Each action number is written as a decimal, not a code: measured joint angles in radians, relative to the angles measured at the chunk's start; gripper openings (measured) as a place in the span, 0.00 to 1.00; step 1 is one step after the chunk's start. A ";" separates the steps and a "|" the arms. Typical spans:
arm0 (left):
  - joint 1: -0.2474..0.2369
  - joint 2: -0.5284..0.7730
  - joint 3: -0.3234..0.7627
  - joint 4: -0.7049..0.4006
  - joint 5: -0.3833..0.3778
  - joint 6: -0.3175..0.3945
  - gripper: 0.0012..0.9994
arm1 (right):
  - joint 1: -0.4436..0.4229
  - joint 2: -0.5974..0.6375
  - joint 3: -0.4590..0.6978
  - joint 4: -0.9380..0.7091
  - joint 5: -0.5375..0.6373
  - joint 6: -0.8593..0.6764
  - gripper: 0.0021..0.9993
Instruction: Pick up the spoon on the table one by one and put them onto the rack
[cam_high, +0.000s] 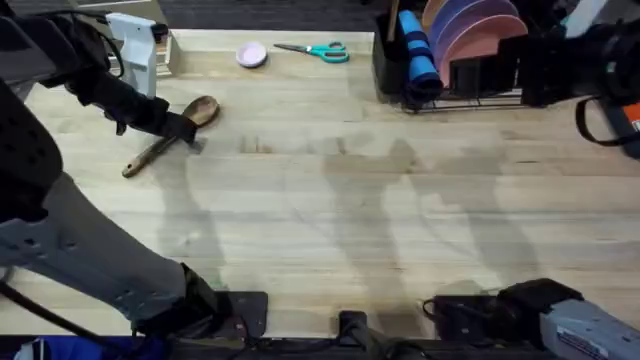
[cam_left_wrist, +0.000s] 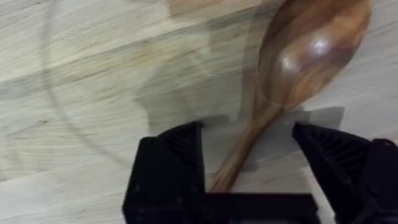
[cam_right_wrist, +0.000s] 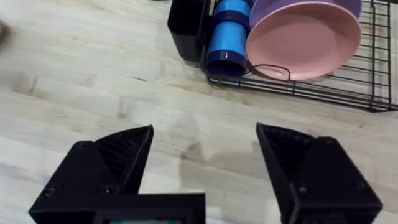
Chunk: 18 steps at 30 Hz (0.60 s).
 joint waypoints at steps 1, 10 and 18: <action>0.000 0.000 0.000 0.000 0.003 0.000 0.78 | 0.000 0.000 0.000 0.000 0.000 0.000 1.00; -0.002 0.000 0.000 0.001 0.011 0.001 0.37 | 0.000 0.000 0.000 0.000 0.000 0.000 1.00; -0.002 0.000 0.002 0.000 0.021 0.004 0.06 | 0.000 0.000 0.000 0.000 0.000 0.000 1.00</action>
